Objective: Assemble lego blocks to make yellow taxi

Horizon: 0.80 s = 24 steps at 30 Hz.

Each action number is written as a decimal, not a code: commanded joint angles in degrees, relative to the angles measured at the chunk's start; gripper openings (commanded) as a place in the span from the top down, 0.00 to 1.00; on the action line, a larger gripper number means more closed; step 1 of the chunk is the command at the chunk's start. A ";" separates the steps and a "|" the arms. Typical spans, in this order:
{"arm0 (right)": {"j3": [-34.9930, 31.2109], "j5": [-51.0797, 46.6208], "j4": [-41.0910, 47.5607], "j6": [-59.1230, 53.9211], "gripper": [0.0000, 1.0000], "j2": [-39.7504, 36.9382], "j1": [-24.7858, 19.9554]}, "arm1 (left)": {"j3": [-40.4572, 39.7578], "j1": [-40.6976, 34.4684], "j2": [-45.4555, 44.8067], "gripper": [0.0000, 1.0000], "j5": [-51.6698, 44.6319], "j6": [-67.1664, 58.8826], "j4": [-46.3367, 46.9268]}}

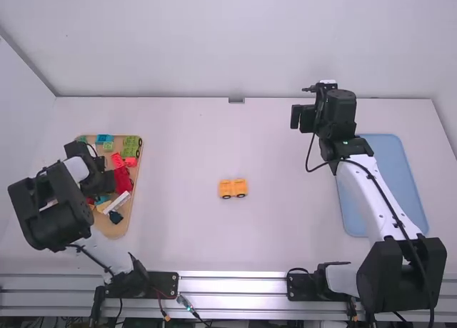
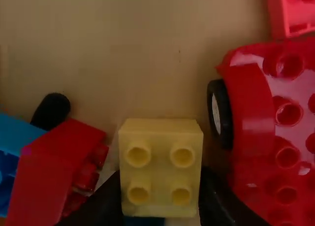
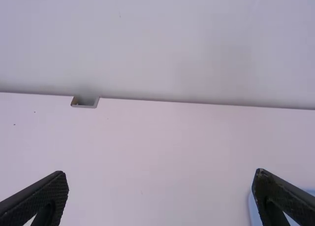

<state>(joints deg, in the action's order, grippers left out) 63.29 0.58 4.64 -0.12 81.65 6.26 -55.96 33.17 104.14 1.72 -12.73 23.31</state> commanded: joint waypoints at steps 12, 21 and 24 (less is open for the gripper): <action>2.27 -0.24 -0.26 0.35 0.01 0.61 0.17 | 0.11 0.20 0.98 0.79 -0.66 1.95 1.51; 2.27 -0.26 0.04 0.33 0.01 0.61 0.17 | -6.12 0.17 -0.24 0.89 -0.79 4.83 7.39; 2.27 -0.24 0.28 0.33 0.01 0.61 0.13 | -9.46 -0.52 -2.21 0.93 -1.44 5.66 10.43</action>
<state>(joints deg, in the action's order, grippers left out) 63.31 0.56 4.60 0.01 81.65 6.26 -63.00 33.15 104.12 1.45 -8.27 32.62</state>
